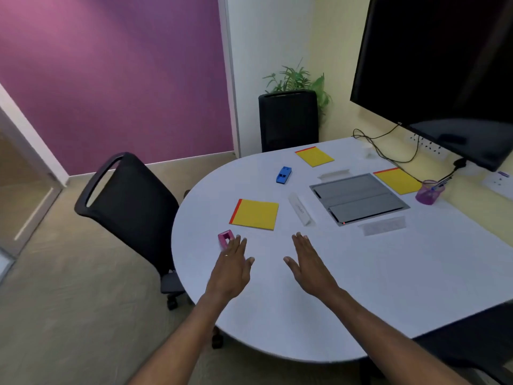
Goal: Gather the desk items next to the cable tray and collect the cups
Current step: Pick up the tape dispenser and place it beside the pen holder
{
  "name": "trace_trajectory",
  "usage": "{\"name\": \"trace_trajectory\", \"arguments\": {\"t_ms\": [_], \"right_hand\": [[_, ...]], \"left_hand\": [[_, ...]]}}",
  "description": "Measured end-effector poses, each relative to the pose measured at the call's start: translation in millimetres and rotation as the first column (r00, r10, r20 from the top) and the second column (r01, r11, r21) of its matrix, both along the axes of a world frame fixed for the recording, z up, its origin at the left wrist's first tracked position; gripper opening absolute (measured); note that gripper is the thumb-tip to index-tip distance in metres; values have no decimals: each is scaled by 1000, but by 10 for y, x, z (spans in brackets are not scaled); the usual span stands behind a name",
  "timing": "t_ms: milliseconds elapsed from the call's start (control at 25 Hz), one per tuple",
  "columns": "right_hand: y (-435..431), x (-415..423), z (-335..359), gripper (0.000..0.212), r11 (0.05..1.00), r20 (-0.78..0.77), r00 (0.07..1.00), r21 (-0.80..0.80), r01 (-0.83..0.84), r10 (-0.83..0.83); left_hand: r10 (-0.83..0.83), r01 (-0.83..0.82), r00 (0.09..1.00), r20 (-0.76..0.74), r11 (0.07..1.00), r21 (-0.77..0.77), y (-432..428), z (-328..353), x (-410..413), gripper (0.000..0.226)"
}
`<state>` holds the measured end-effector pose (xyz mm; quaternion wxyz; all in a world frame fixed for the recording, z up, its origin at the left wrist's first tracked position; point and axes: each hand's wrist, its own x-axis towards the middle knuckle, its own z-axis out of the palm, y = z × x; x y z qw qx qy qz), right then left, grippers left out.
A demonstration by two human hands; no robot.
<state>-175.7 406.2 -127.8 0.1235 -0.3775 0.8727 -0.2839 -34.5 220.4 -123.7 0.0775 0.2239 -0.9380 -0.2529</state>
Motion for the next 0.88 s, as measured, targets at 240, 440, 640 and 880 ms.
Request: {"name": "trace_trajectory", "arguments": {"t_ms": [240,440,640,880], "right_hand": [[-752,453,-293,71,1000,157,988,-10,10,-9],[-1098,469,-563,74,997,242,970,68,-38,20],[-1384,86,-798,69,991,347,937,108,-80,38],[-1826,-497,-978,68,989,477,879,117,-86,20]], "left_hand": [[51,-62,997,51,966,251,-623,-269,388,65],[84,-145,986,145,863,485,-914,-581,404,73],[191,-258,966,175,773,580,-1059,-706,123,76],[337,-404,912,235,626,667,-1281,-744,-329,67]]}}
